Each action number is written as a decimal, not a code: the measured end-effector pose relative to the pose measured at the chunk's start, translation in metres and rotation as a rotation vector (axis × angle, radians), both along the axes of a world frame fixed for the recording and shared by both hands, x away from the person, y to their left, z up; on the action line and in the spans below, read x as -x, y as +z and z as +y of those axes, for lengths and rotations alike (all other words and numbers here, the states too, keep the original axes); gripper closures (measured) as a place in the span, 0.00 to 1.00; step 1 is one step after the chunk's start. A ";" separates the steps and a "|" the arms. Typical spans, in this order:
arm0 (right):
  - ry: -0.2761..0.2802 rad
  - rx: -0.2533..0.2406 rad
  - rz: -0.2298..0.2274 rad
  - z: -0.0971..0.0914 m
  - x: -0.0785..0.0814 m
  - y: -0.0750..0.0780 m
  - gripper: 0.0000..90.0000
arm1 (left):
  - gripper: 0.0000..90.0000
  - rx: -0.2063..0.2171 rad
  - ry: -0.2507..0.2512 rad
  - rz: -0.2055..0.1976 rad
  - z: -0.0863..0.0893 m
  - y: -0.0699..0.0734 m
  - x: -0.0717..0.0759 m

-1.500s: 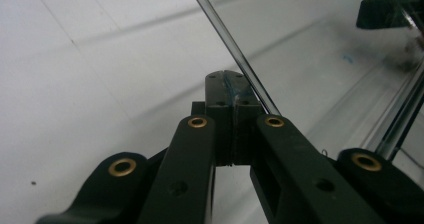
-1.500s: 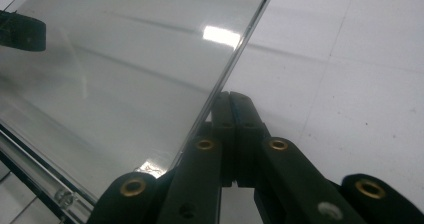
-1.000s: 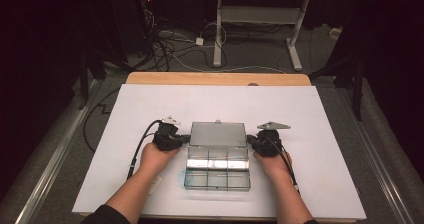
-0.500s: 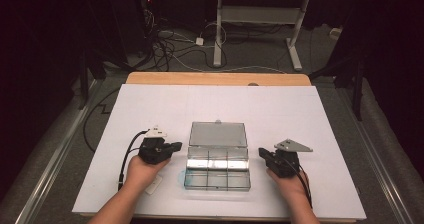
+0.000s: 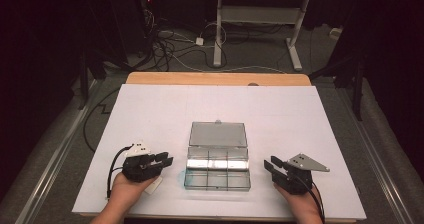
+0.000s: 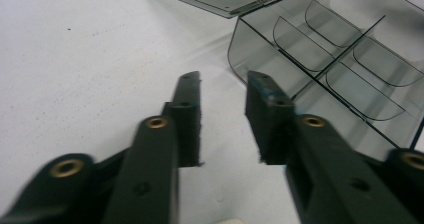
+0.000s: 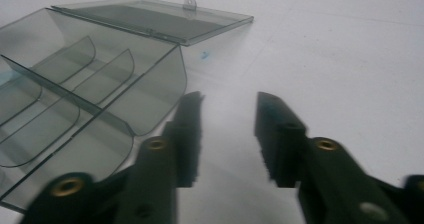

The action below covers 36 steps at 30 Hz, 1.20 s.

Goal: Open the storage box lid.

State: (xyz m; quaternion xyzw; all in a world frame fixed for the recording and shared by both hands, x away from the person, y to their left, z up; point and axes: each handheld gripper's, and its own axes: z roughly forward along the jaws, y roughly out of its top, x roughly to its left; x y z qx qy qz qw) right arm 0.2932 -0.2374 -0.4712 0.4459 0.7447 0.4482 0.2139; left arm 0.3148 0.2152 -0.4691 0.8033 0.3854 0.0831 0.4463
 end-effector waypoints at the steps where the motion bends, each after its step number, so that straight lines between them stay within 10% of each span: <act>1: 0.007 -0.001 -0.006 0.000 0.000 0.000 0.60 | 0.64 0.002 0.001 -0.003 0.001 -0.001 0.000; 15: 0.003 0.046 -0.004 -0.004 0.001 -0.002 0.00 | 0.01 -0.033 0.012 0.007 0.007 -0.004 0.003; 29: 0.009 0.070 -0.024 -0.007 0.018 0.004 0.00 | 0.00 -0.128 0.074 -0.014 0.033 -0.002 0.029; 36: -0.008 0.059 -0.021 -0.011 0.017 0.003 0.00 | 0.00 -0.180 0.059 0.046 0.040 -0.011 0.047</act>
